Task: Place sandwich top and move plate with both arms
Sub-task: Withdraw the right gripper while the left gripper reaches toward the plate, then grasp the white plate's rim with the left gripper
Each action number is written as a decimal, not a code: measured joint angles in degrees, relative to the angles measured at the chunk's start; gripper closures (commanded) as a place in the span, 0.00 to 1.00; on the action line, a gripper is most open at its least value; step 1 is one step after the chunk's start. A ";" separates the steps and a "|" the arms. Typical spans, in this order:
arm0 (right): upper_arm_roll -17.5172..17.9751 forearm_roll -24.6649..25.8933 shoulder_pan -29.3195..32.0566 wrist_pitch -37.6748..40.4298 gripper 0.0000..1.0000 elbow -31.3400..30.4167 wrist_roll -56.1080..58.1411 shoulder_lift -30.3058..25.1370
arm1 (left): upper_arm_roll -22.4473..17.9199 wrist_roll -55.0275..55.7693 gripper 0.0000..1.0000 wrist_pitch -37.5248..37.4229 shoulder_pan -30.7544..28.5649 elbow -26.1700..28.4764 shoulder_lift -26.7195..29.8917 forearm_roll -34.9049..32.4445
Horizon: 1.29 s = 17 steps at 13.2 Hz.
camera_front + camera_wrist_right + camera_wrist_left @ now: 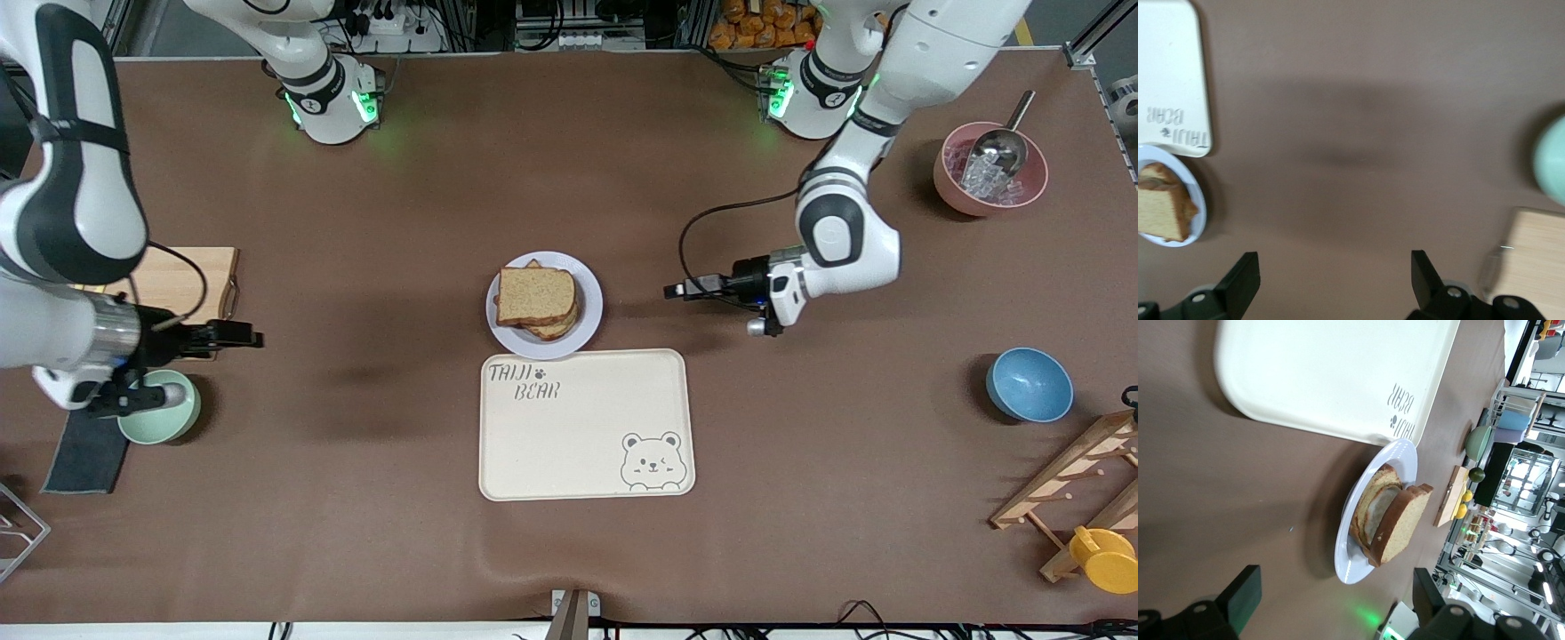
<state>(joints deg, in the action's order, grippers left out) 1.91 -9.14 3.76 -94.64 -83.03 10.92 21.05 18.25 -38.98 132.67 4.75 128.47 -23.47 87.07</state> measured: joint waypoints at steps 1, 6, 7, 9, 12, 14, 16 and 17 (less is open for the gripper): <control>0.00 1.76 0.19 1.68 0.00 2.48 0.03 -1.29 | 0.03 -3.36 0.06 0.70 1.06 0.01 -0.85 2.91; -0.05 5.84 0.24 14.56 0.00 9.76 0.03 -9.51 | 0.10 -12.29 0.21 0.86 2.67 -1.39 -5.06 11.04; -0.32 5.92 0.24 15.41 0.00 9.79 0.03 -11.25 | 0.12 -13.34 0.23 0.86 3.53 -1.87 -5.38 12.24; -1.32 5.93 0.25 16.16 0.00 9.75 0.03 -13.30 | 0.12 -14.34 0.25 0.87 4.41 -2.49 -5.91 13.03; -1.60 5.93 0.25 16.43 0.00 8.12 0.03 -14.53 | 0.14 -17.04 0.27 0.87 4.49 -3.95 -8.22 13.48; -1.57 5.93 0.25 13.22 0.00 4.17 0.03 -15.77 | 0.71 -18.46 0.28 0.81 4.48 -5.46 -10.01 14.94; -1.36 5.93 0.23 9.41 0.00 -0.40 0.03 -17.17 | 1.65 -18.90 0.30 0.81 5.04 -7.12 -11.33 16.62; -1.21 5.93 0.23 7.93 0.00 -2.11 0.03 -17.74 | 1.77 -19.12 0.32 0.81 5.69 -7.84 -11.86 17.00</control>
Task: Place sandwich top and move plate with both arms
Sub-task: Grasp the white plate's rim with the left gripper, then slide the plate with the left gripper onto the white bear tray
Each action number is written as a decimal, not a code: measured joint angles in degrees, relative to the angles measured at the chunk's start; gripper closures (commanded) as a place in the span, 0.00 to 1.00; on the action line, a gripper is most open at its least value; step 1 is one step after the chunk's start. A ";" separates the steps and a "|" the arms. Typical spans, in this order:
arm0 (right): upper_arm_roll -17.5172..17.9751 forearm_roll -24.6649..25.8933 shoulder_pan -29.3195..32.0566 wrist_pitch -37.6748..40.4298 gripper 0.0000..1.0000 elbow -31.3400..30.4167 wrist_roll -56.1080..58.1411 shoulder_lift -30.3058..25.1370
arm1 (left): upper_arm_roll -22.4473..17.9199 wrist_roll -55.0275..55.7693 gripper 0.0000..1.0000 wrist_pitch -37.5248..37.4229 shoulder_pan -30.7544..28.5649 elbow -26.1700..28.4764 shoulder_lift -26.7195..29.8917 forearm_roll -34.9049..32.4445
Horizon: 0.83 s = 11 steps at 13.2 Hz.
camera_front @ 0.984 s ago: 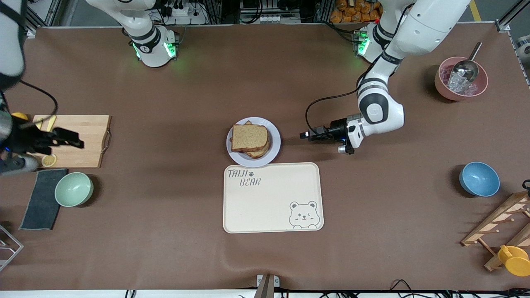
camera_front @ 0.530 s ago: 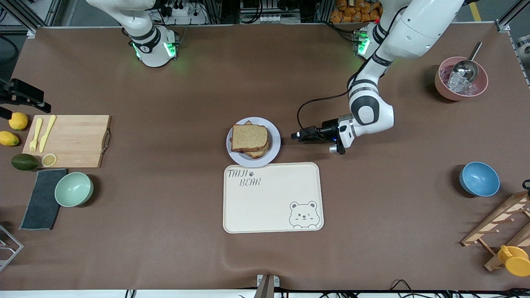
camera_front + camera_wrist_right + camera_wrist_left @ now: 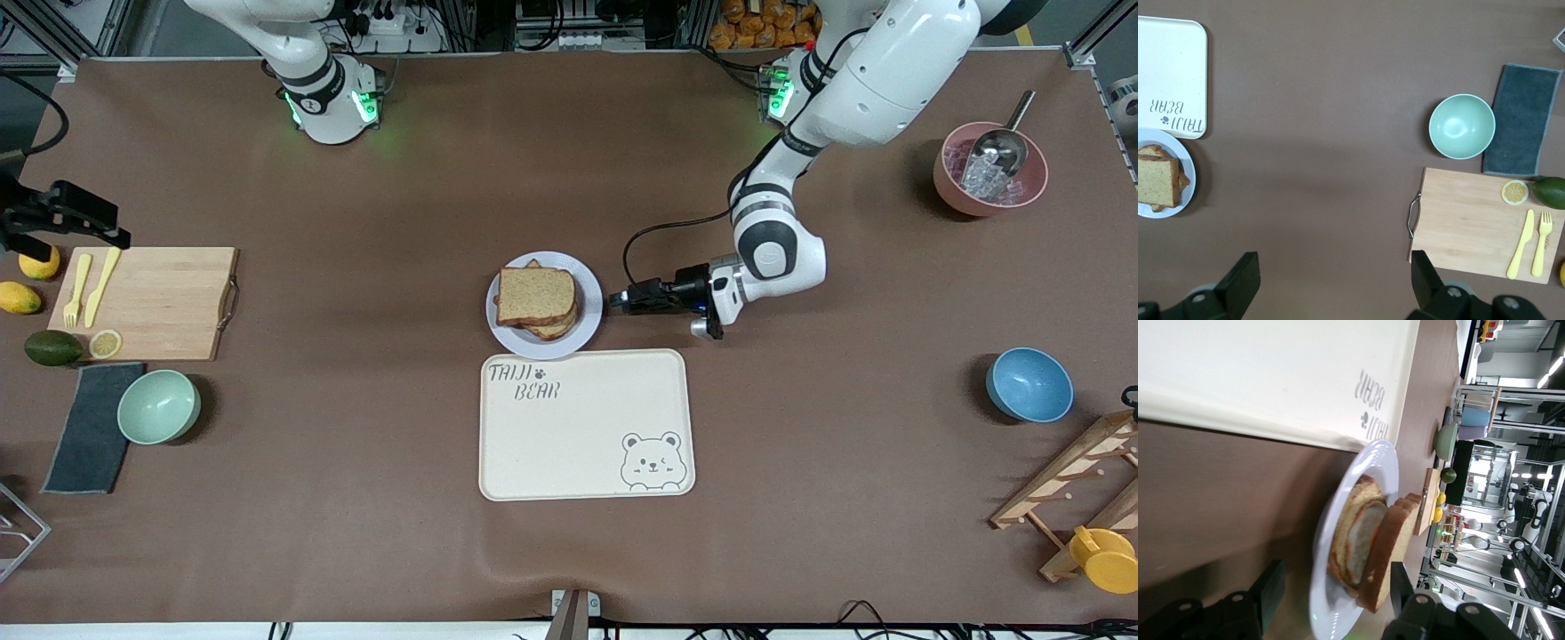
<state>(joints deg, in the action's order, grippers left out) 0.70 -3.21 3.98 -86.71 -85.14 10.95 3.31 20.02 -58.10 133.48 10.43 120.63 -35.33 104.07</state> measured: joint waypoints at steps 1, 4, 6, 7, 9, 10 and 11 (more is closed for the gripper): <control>0.12 0.00 0.00 -0.85 0.00 -1.19 0.00 -0.37 | 0.01 -0.50 0.32 0.00 0.58 -0.62 -0.55 0.18; 0.36 0.20 -0.40 -1.97 0.00 -2.14 0.00 -0.73 | -0.02 -2.54 0.38 0.00 0.99 -1.74 -2.43 0.28; 0.42 0.40 -0.55 -2.59 0.00 -2.50 0.00 -0.85 | -0.04 -3.49 0.44 0.00 0.99 -1.94 -3.25 0.28; 0.42 0.46 -0.55 -2.66 0.00 -2.58 0.00 -0.85 | -0.02 -3.67 0.47 0.00 1.02 -2.01 -3.47 0.28; 0.43 0.50 -0.63 -2.70 0.00 -2.61 0.00 -0.86 | 0.02 -3.82 0.51 0.00 1.51 -2.08 -3.67 0.76; 0.43 0.51 -0.69 -2.84 0.00 -2.61 0.00 -0.87 | 0.03 -4.51 0.52 0.00 1.97 -2.10 -3.78 1.74; 0.43 0.52 -0.74 -3.08 0.00 -2.62 -0.03 -0.88 | 0.03 -5.95 0.54 0.01 2.55 -2.09 -4.00 2.96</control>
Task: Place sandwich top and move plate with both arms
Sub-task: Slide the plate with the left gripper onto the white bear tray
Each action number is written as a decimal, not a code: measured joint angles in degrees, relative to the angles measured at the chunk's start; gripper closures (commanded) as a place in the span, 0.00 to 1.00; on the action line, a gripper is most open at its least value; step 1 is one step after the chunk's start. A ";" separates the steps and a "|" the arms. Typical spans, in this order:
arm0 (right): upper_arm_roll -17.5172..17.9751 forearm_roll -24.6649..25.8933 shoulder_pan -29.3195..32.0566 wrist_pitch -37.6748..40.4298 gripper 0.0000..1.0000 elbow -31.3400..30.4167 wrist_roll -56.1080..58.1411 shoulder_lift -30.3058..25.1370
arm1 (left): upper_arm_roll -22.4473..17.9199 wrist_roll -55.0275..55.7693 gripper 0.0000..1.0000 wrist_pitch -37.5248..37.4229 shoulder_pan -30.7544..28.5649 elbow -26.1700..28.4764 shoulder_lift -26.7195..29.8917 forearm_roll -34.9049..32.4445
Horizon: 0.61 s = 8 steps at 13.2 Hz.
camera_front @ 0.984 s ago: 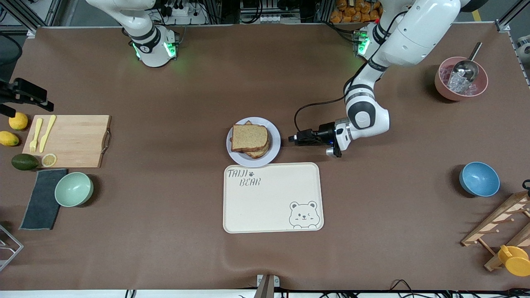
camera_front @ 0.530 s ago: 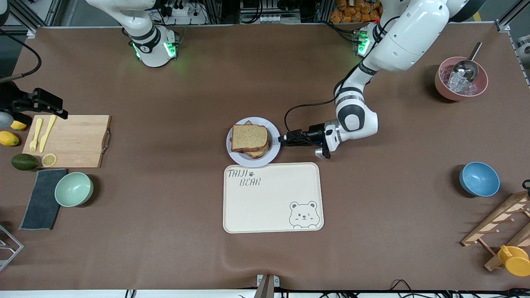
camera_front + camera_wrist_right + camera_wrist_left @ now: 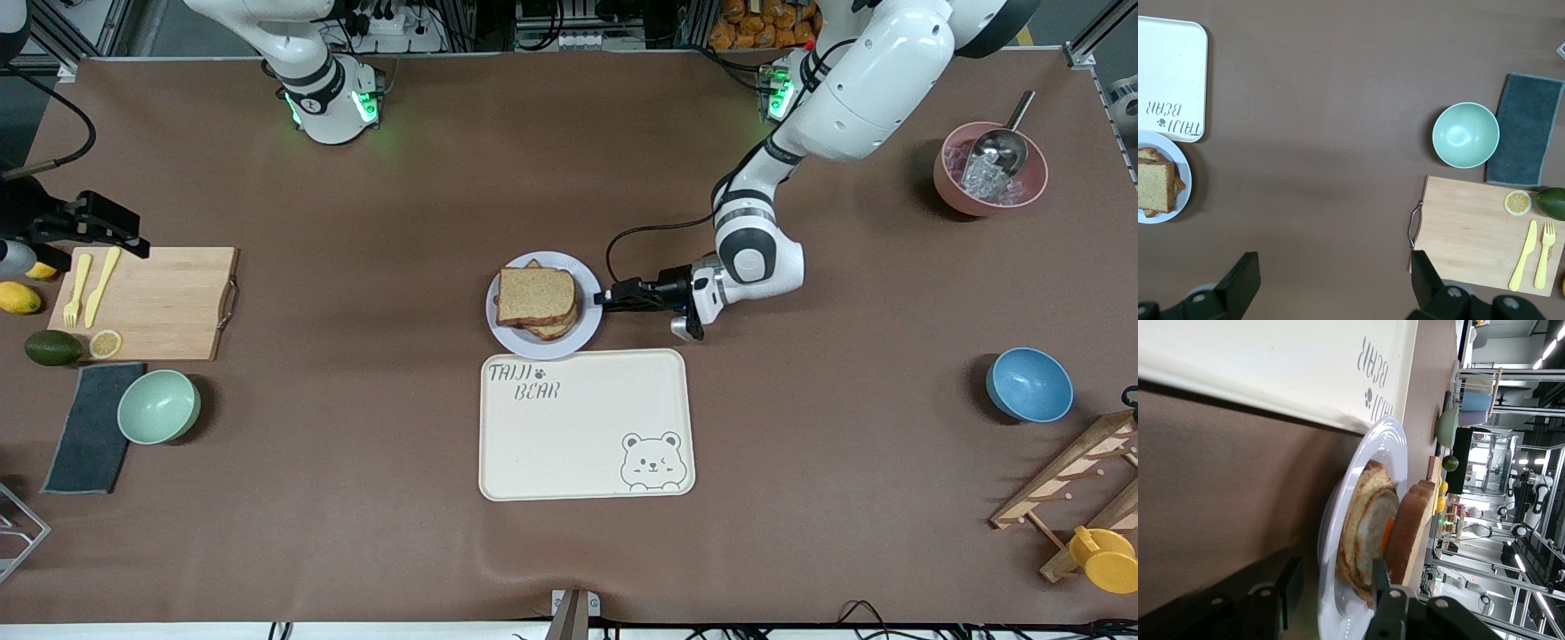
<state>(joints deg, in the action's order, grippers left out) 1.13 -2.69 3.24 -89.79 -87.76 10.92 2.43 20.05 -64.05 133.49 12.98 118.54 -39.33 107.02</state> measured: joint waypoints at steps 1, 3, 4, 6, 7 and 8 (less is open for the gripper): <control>0.00 0.00 -0.03 -0.41 0.00 0.00 -0.38 -0.01 | -0.01 -1.33 0.60 0.03 0.42 0.00 -0.35 0.87; 0.00 0.01 -0.13 -0.91 0.00 0.00 -1.62 -0.04 | -0.01 -2.96 0.85 0.03 0.68 -0.09 -1.27 1.65; 0.00 0.03 -0.23 -0.99 0.00 -0.01 -1.87 -0.06 | -0.02 -3.22 0.96 -0.05 0.61 -0.20 -1.40 1.70; -0.01 0.08 -0.29 -1.26 0.00 -0.03 -2.19 -0.06 | -0.07 -3.28 1.00 -0.03 0.60 -0.40 -1.42 1.70; -0.03 0.10 -0.29 -1.31 0.00 -0.05 -2.28 -0.06 | -0.07 -3.35 1.00 -0.02 0.56 -0.52 -1.42 1.70; -0.03 0.12 -0.31 -1.31 0.00 -0.07 -2.34 -0.06 | -0.01 -4.09 1.00 -0.48 0.44 -0.62 -1.34 1.71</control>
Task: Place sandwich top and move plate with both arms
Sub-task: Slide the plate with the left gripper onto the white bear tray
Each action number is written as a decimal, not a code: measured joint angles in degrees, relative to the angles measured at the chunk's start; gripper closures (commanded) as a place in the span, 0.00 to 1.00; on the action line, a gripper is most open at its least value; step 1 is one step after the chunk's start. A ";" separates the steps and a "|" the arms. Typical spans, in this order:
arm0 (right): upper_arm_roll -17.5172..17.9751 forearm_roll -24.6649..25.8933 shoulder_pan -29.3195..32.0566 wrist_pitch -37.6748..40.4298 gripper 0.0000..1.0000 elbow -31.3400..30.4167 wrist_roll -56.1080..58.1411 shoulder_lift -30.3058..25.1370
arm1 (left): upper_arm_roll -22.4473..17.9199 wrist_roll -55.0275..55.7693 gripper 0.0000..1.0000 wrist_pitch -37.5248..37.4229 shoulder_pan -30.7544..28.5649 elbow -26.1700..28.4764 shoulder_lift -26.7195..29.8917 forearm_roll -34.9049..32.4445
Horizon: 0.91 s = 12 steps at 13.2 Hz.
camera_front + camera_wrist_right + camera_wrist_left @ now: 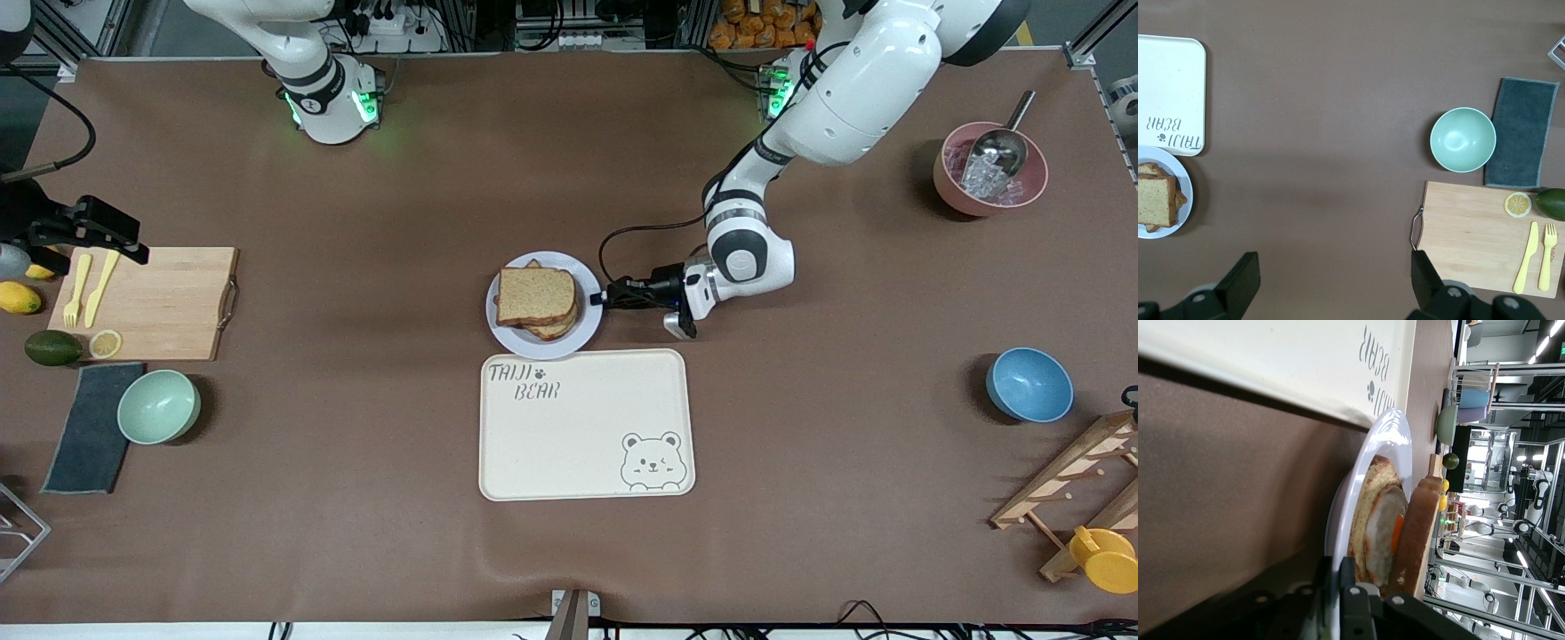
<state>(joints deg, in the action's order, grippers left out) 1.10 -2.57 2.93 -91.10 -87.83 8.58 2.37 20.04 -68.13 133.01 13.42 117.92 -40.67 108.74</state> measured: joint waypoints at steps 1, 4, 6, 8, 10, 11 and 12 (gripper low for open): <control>0.00 0.01 -0.08 0.00 0.00 -0.03 -0.03 0.00 | 0.07 -1.17 1.00 -0.29 -0.11 -0.13 0.07 0.11; 0.00 0.07 -0.22 0.00 0.00 -0.14 -0.10 -0.01 | 0.88 -6.49 1.00 -0.69 -0.43 -0.28 0.10 3.67; -0.02 0.18 -0.22 0.00 0.00 -0.15 -0.12 -0.02 | 1.49 -7.36 1.00 -2.86 -1.72 -0.49 0.59 4.56; -0.03 0.29 -0.22 0.00 0.00 -0.15 -0.12 -0.04 | 5.08 -7.37 1.00 -4.12 -6.28 -0.45 0.99 6.36; -0.02 0.73 -0.23 0.00 0.00 -0.16 -0.12 -0.05 | 10.73 -7.38 1.00 -4.15 -12.14 -0.02 1.06 9.28; -0.02 0.86 -0.23 0.00 0.00 -0.17 -0.12 -0.06 | 12.63 -7.37 1.00 -4.16 -14.16 0.32 1.16 10.05; -0.02 0.97 -0.24 0.00 0.00 -0.18 -0.12 -0.06 | 13.91 -7.37 1.00 -4.15 -15.65 0.61 1.25 10.74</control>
<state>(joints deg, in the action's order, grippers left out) 1.07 -1.60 2.70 -91.10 -88.01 8.46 2.31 33.95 -75.51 128.86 -2.23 118.53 -39.41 119.47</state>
